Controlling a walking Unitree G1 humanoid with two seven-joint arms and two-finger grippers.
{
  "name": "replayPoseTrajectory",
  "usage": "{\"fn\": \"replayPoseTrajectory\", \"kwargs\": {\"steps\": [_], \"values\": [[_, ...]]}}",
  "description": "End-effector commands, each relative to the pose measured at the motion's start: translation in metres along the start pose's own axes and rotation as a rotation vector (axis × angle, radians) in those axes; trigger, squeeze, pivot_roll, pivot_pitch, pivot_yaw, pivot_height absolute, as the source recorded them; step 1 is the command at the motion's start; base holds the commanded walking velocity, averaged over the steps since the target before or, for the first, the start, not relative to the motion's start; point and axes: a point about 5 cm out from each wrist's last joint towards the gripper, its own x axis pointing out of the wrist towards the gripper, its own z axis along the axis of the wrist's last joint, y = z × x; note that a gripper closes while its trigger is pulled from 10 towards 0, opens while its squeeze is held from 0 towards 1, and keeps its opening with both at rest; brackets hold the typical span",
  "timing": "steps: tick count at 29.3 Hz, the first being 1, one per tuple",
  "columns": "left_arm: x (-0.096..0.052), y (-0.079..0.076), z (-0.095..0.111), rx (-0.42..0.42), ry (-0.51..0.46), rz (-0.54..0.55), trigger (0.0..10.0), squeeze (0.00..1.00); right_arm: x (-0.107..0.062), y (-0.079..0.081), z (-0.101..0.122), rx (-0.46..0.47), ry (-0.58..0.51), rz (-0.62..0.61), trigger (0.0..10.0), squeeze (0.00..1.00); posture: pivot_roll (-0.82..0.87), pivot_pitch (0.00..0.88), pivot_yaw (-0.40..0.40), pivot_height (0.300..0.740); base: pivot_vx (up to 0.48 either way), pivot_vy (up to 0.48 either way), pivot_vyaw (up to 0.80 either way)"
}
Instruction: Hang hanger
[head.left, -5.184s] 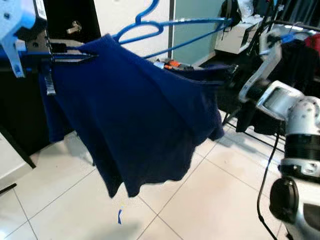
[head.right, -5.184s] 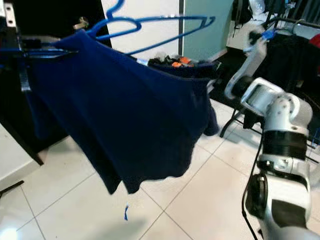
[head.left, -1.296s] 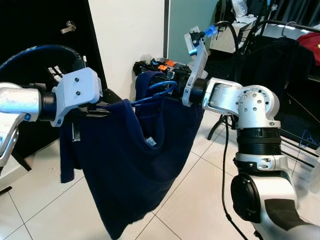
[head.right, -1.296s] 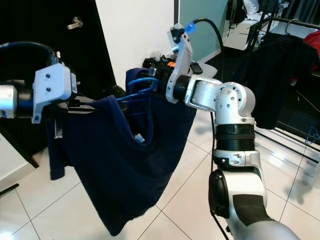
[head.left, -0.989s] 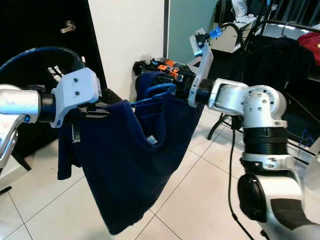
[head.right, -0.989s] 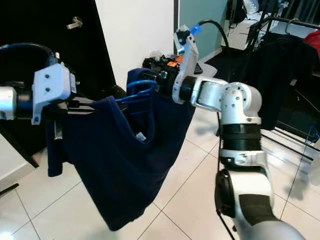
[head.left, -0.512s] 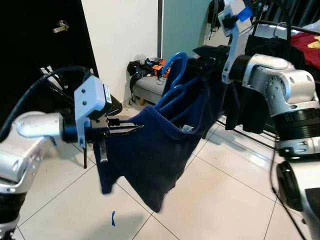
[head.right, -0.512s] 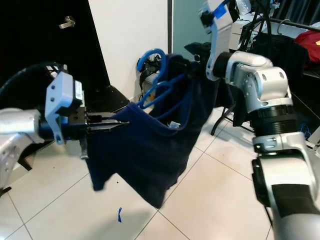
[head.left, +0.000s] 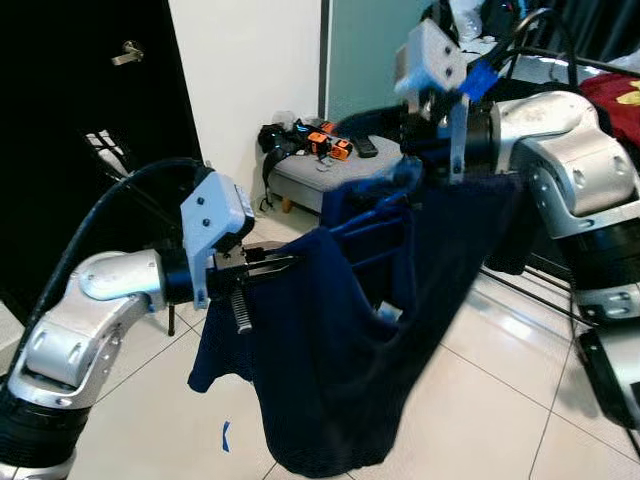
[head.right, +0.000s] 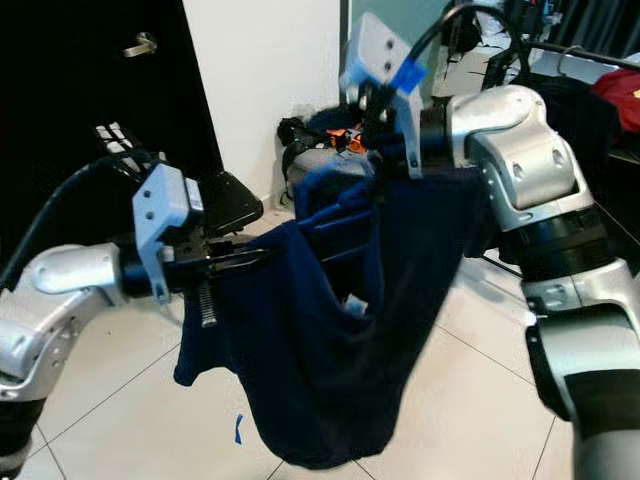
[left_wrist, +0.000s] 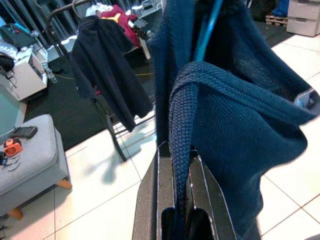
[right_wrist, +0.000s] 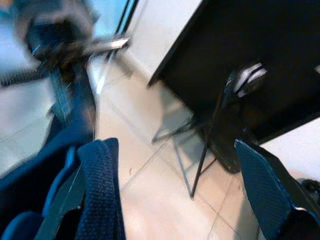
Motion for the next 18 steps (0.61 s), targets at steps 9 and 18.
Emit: {"fn": "replayPoseTrajectory", "kwargs": {"steps": [9, 18], "values": [[-0.007, 0.027, -0.002, 0.050, 0.007, 0.299, 0.0, 0.00, -0.036, 0.007, -0.009, -0.099, 0.310, 0.125, 10.0, 1.00, -0.08, 0.022, -0.044, 0.740, 0.000, 0.000, 0.00], [-0.002, 0.024, -0.008, 0.036, 0.028, 0.343, 0.0, 0.00, -0.039, -0.011, -0.013, -0.096, 0.330, -0.031, 10.0, 1.00, -0.09, 0.023, -0.040, 0.740, 0.000, 0.000, 0.00]]}}
